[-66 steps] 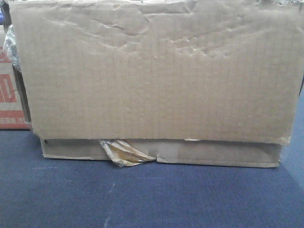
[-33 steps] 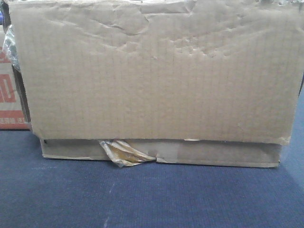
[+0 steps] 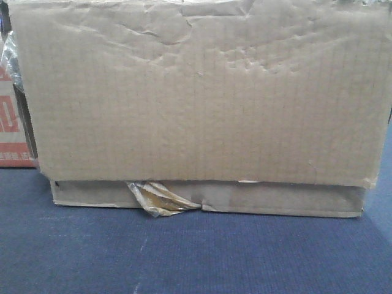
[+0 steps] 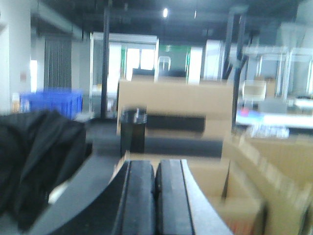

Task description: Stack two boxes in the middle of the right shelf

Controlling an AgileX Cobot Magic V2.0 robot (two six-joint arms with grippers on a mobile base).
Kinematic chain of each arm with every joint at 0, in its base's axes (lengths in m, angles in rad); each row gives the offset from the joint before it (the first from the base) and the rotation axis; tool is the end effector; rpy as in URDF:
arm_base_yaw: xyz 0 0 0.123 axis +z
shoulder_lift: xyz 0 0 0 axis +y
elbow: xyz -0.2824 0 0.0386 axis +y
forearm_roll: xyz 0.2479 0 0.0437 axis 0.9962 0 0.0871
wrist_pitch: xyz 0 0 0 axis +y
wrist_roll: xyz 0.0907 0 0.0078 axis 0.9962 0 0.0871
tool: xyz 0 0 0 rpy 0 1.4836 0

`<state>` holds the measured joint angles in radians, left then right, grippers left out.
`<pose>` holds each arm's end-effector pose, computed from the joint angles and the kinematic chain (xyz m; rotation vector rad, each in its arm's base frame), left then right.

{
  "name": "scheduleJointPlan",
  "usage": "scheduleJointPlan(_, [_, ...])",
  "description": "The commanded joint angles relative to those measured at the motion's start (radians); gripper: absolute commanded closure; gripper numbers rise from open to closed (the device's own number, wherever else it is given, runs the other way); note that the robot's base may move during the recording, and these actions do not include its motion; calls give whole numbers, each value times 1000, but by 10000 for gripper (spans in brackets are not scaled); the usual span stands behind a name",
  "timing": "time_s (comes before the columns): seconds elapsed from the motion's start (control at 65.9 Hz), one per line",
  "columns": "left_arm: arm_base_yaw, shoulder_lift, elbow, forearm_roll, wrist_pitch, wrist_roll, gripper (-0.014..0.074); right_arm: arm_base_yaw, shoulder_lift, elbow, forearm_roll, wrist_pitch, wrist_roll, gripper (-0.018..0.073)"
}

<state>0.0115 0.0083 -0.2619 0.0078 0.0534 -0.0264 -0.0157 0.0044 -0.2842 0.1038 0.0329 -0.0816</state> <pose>0.0343 0.0004 0.2941 -0.0197 1.2832 -0.0058 0.0300 -0.0001 0.3030 0.0204 1.2364 0.0077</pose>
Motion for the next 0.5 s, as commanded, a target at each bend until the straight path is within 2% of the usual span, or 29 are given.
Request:
scheduleJointPlan(0.0, [-6, 36, -133, 4, 110, 1, 707, 0, 37, -127, -8, 56, -3, 712])
scheduleJointPlan(0.121, [-6, 148, -317, 38, 317, 1, 706, 0, 165, -287, -8, 213, -3, 709])
scheduleJointPlan(0.243, [-6, 268, -423, 41, 393, 1, 650, 0, 313, -396, -8, 323, -3, 635])
scheduleJointPlan(0.319, [-6, 329, -452, 44, 400, 1, 560, 0, 395, -415, -8, 327, -3, 527])
scheduleJointPlan(0.394, [-6, 384, -459, 44, 394, 1, 418, 0, 476, -422, -8, 325, -3, 371])
scheduleJointPlan(0.455, [-6, 442, -459, 44, 394, 1, 253, 0, 538, -422, -8, 318, -3, 213])
scheduleJointPlan(0.486, [-6, 456, -459, 48, 396, 1, 216, 0, 562, -422, -8, 318, -3, 161])
